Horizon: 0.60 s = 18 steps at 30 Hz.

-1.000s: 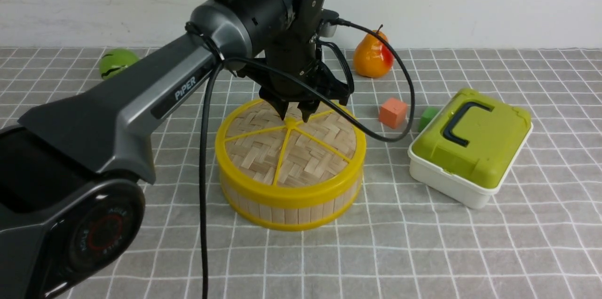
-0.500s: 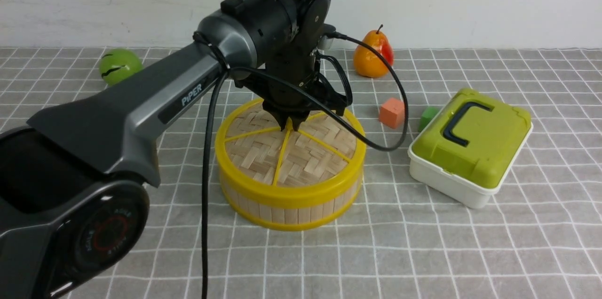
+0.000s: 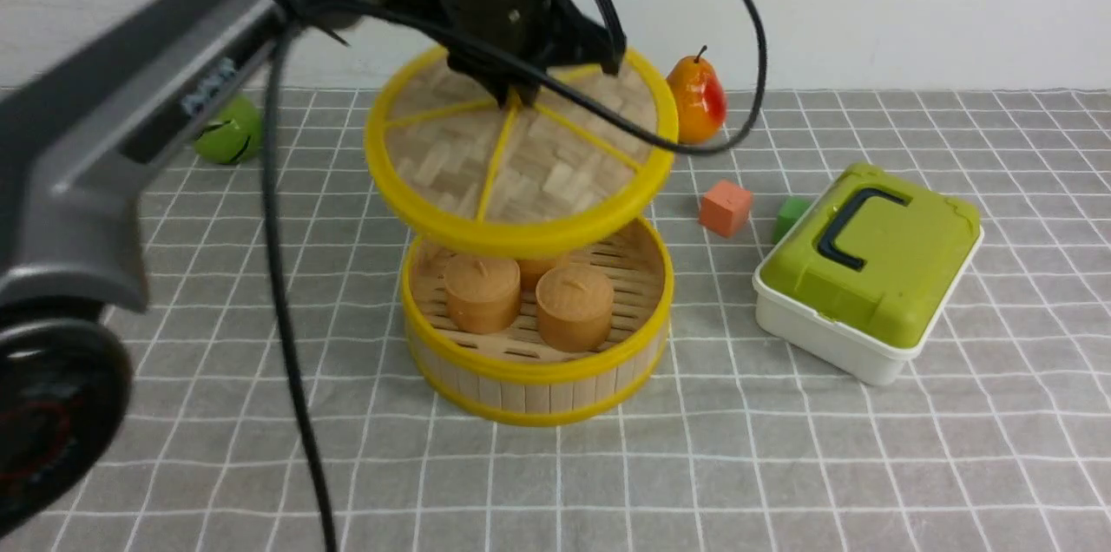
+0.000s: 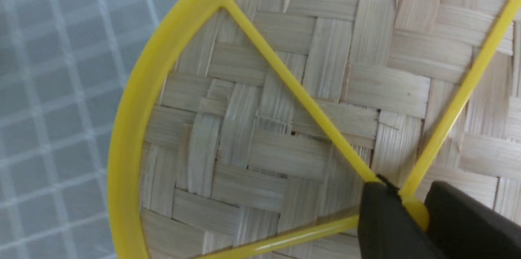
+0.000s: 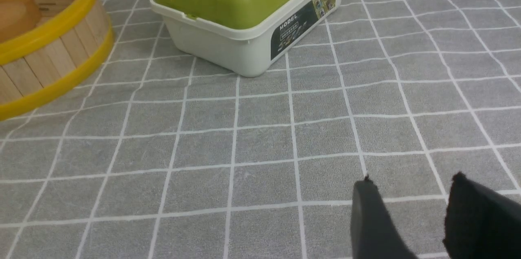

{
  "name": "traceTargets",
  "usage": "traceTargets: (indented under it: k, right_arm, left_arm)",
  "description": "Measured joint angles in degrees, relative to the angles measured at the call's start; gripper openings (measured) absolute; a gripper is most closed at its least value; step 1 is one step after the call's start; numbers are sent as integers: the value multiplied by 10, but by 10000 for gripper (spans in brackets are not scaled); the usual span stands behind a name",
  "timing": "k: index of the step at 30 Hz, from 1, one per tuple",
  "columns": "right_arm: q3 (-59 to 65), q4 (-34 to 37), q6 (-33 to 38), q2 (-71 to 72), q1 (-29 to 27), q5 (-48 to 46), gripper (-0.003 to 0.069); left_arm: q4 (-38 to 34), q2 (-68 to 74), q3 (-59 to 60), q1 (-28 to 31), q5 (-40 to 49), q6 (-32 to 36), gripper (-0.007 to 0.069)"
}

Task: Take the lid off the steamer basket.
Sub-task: Use the left arm to place the steamer lid on the table

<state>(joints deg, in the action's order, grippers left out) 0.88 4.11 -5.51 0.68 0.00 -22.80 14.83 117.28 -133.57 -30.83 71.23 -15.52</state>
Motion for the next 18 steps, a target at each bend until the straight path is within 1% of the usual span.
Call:
traceTargets:
  k: [2,3,4,5,6,8,10,11,12,13,14,15,17,18]
  right_arm:
    - [0,0,0,0,0,0,241]
    - [0,0,0,0,0,0,241]
    - [0,0,0,0,0,0,241]
    - [0,0,0,0,0,0,241]
    - [0,0,0,0,0,0,241]
    - [0,0,0,0,0,0,241]
    - [0,0,0,0,0,0,241]
    - [0,0,0,0,0,0,241]
    - [0,0,0,0,0,0,241]
    - [0,0,0,0,0,0,241]
    - [0,0,0,0,0,0,241]
    - [0,0,0,0,0,0,241]
    - [0,0,0,0,0,0,241]
    - [0,0,0,0,0,0,241]
  left_arm:
    - [9,-31,-1,19,0,0,107]
    - [14,-48,2,45,0,-6,107]
    - [15,-51,2,45,0,-8,107]
    - [18,-71,17,75,0,-17,107]
    - [20,-91,38,109,0,-25,107]
    - [20,-119,90,156,0,-32,107]
    - [19,-133,123,179,0,-34,107]
    - [12,-153,191,209,-3,-36,107]
    - [3,-164,224,225,-11,-37,107]
    - [-7,-172,265,238,-30,-39,107]
    - [-9,-173,273,241,-35,-40,107]
    - [-24,-175,327,253,-77,-45,107]
    - [-35,-170,381,258,-114,-48,107]
    - [-46,-158,420,258,-148,-51,107]
